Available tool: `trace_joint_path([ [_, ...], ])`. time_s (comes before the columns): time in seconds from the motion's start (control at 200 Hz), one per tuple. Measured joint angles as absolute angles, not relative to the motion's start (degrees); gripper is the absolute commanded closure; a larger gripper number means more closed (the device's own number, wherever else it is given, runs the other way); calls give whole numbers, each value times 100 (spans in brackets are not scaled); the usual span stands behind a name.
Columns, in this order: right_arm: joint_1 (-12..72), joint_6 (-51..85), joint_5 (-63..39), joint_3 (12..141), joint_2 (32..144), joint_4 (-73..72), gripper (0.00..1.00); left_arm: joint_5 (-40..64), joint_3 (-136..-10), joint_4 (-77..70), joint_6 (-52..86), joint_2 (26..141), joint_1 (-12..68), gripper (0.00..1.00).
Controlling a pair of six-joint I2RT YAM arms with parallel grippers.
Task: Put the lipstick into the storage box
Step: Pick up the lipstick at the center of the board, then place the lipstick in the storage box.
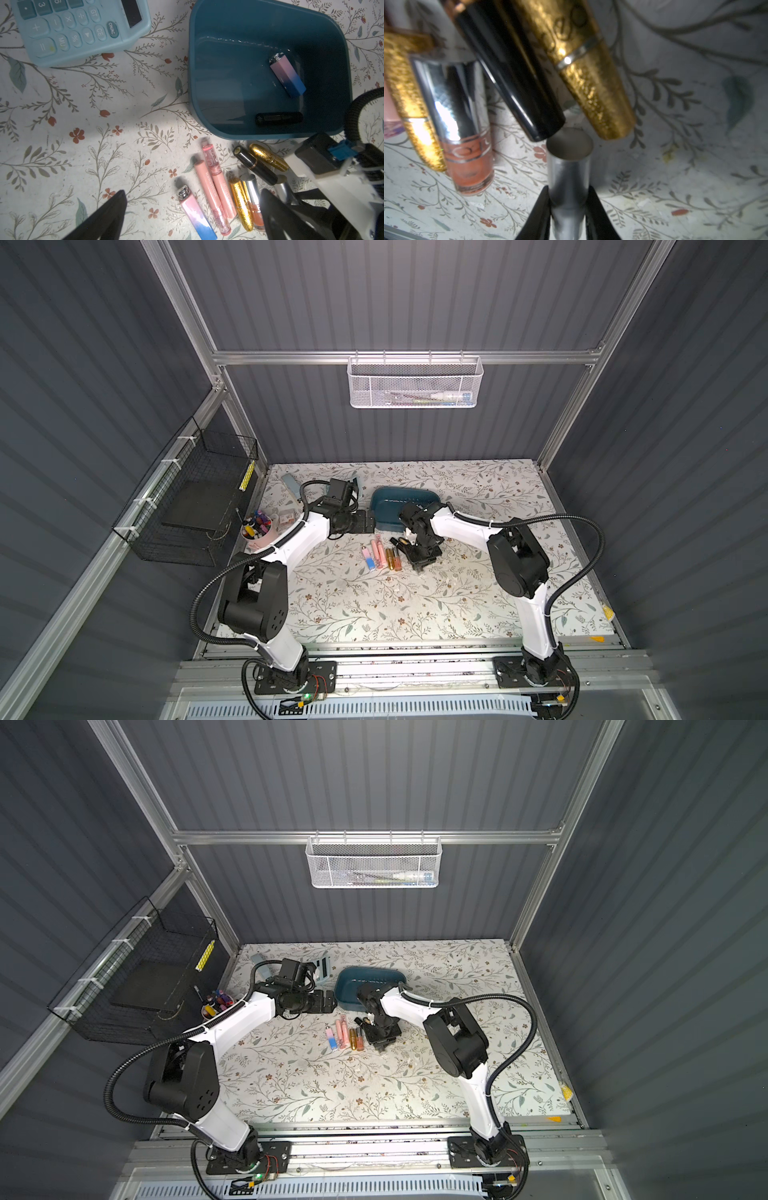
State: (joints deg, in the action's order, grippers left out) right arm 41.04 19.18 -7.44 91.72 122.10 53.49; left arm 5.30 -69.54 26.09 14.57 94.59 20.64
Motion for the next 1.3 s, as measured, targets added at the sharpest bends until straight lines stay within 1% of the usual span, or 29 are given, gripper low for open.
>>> trace_joint_path([
  [0.155, 4101, 1900, -709, 9190, 11955, 5553, 79, 530, -6954, 2604, 1457, 9459, 2064, 0],
  [0.265, 4084, 1898, -687, 9437, 11743, 5741, 79, 508, -6965, 2606, 1455, 9467, 2064, 0],
  [0.55, 3730, 1837, -580, 10901, 11738, 6208, 78, 447, -7336, 2569, 1365, 9736, 2064, 0],
  [0.736, 3299, 1741, -510, 12446, 12453, 6453, 77, 451, -7518, 2526, 1323, 10009, 2064, 0],
  [0.901, 3033, 1643, -475, 13316, 13253, 6525, 77, 491, -7644, 2515, 1323, 10237, 2064, 0],
  [1.061, 2862, 1601, -569, 13482, 13705, 6477, 76, 541, -7813, 2464, 1323, 10388, 2064, 0],
  [1.301, 2676, 1540, -760, 13587, 14046, 6329, 75, 558, -8162, 2517, 1306, 10573, 2064, 0],
])
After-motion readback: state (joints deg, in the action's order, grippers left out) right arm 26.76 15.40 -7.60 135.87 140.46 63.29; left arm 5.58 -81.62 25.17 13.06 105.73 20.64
